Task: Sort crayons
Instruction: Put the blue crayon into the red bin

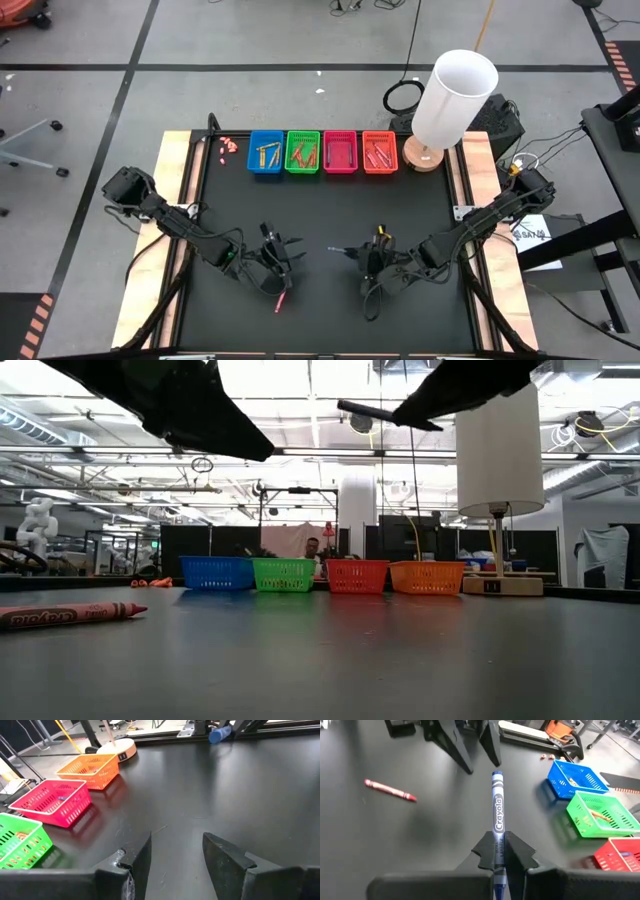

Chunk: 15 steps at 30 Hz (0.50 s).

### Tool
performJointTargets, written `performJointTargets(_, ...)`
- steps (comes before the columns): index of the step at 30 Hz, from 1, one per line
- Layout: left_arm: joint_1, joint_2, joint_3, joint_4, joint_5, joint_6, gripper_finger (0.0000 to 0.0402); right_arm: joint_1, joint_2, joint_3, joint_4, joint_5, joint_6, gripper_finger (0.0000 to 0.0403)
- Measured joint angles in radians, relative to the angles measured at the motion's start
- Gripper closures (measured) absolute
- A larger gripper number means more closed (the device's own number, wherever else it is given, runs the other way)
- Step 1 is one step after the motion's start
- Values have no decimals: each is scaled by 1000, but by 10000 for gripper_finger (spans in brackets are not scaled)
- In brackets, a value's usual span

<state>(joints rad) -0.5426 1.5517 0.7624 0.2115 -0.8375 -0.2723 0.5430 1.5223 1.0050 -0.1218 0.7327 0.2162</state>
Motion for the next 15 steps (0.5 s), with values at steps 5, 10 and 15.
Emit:
performJointTargets(5,0,0,0,0,0,-2,226,0,0,0,44,0,13,399)
performJointTargets(10,0,0,0,0,0,-3,226,0,0,0,85,4,37,399)
performJointTargets(15,0,0,0,0,0,-3,226,0,0,0,112,5,67,399)
